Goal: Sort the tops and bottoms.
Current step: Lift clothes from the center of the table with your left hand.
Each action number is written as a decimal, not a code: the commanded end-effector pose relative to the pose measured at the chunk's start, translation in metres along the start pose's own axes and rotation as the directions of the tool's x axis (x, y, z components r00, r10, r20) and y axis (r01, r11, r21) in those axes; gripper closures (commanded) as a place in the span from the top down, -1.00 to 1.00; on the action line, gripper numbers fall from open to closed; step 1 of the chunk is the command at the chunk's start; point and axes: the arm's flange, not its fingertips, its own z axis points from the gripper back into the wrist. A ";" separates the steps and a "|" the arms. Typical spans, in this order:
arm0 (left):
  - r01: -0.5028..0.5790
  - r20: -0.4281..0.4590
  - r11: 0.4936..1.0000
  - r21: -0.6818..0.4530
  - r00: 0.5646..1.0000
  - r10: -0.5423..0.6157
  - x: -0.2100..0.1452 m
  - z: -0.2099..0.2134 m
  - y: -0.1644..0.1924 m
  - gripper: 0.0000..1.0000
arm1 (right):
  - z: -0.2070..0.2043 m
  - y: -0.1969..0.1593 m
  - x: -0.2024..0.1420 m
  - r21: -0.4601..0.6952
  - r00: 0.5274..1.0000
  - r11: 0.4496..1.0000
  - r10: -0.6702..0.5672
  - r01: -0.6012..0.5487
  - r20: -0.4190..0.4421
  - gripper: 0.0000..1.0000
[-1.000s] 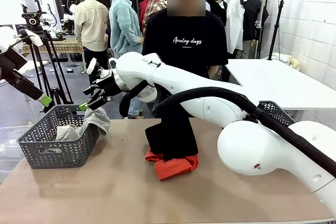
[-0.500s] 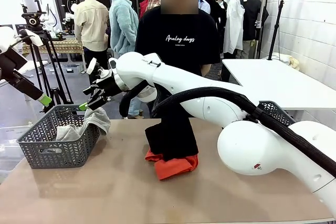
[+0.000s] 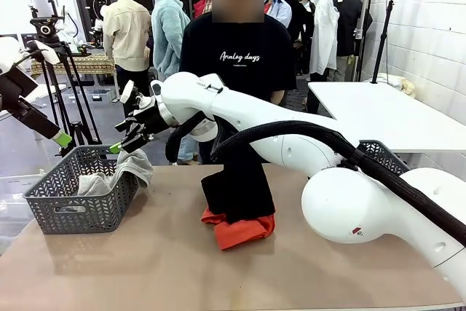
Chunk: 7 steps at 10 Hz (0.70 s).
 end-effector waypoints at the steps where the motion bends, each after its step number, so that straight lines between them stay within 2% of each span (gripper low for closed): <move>1: 0.000 -0.001 1.000 0.001 1.000 0.000 0.000 0.000 0.000 1.00 | 0.023 0.030 0.018 -0.033 0.999 0.999 -0.005 0.003 -0.046 1.00; 3: 0.000 -0.001 1.000 0.001 1.000 0.000 0.000 0.000 0.000 1.00 | 0.081 0.083 0.064 -0.117 0.991 0.992 -0.057 0.043 -0.118 1.00; 5: 0.000 -0.001 1.000 0.001 1.000 0.000 0.000 0.000 0.000 1.00 | 0.137 0.139 0.098 -0.276 0.964 0.960 -0.115 0.046 -0.238 1.00; 7: 0.000 -0.001 1.000 0.001 1.000 0.000 0.000 0.000 0.000 1.00 | 0.184 0.180 0.113 -0.475 0.898 0.872 -0.297 0.118 -0.323 1.00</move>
